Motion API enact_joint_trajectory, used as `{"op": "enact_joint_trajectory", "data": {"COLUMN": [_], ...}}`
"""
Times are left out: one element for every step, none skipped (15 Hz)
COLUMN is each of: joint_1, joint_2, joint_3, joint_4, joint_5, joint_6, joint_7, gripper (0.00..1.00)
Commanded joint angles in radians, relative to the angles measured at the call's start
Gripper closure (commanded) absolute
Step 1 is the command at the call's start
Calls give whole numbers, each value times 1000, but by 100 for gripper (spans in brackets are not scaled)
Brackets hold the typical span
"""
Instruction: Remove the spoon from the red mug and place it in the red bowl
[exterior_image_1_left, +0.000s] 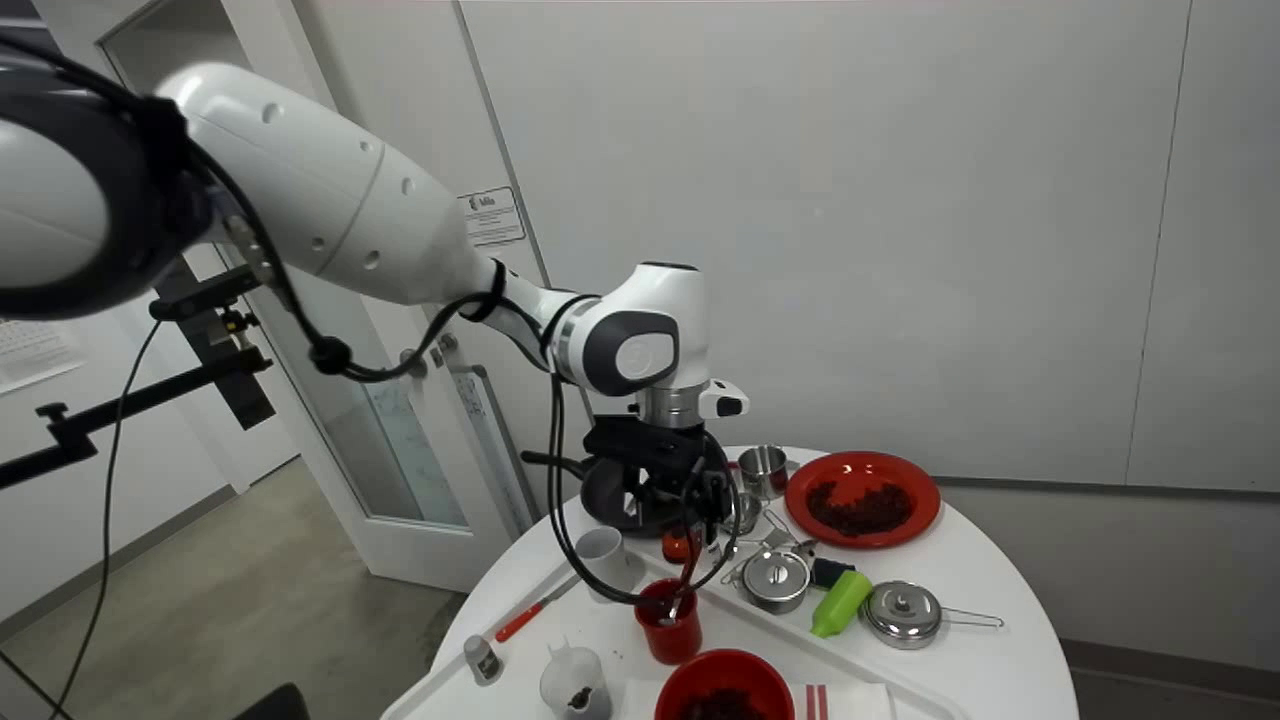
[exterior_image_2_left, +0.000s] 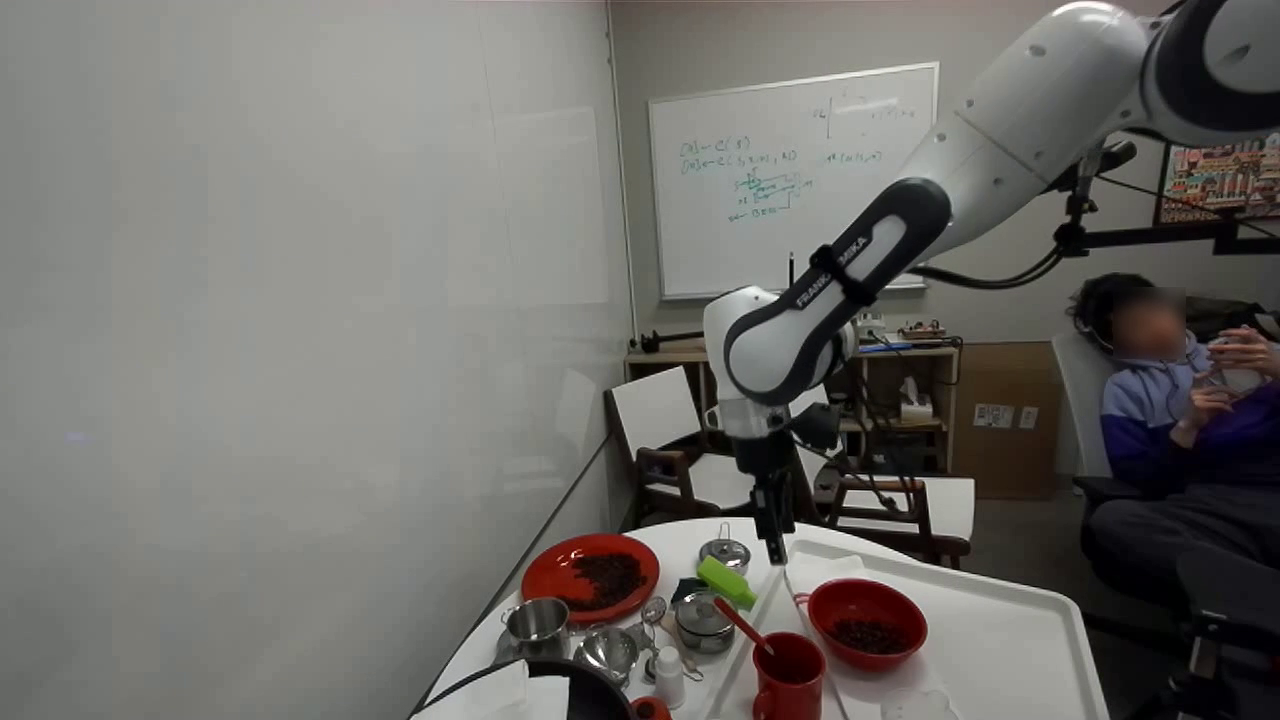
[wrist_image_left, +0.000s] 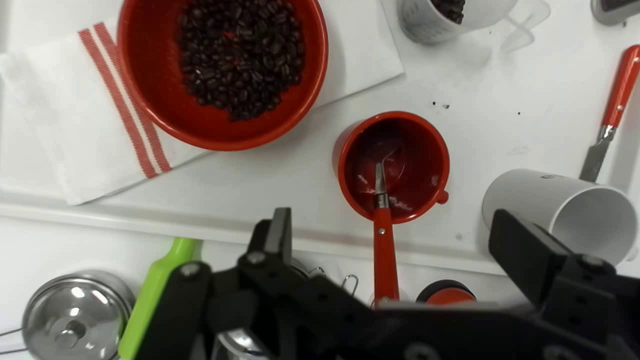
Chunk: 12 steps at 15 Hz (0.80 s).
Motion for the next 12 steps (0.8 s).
{"op": "enact_joint_trajectory", "data": {"joint_1": [20, 29, 37, 46, 54, 62, 70, 75, 81, 86, 87, 86], "joint_2": [230, 278, 325, 370, 408, 446, 479, 511, 538, 564, 588, 608], "joint_3": [17, 20, 22, 25, 27, 30, 33, 39, 41, 43, 48, 51], "joint_4": [241, 286, 332, 379, 422, 467, 509, 554, 596, 641, 684, 727], "joint_5": [-13, -17, -21, -23, -25, -25, -25, -22, -21, -16, -15, -13], "joint_6": [-49, -61, -71, -82, -93, -107, -121, -137, -157, -177, -198, -221], "joint_7": [87, 100, 112, 121, 127, 132, 137, 136, 141, 152, 145, 144], "gripper": [0, 0, 0, 0, 0, 0, 0, 0, 0, 0, 0, 18]}}
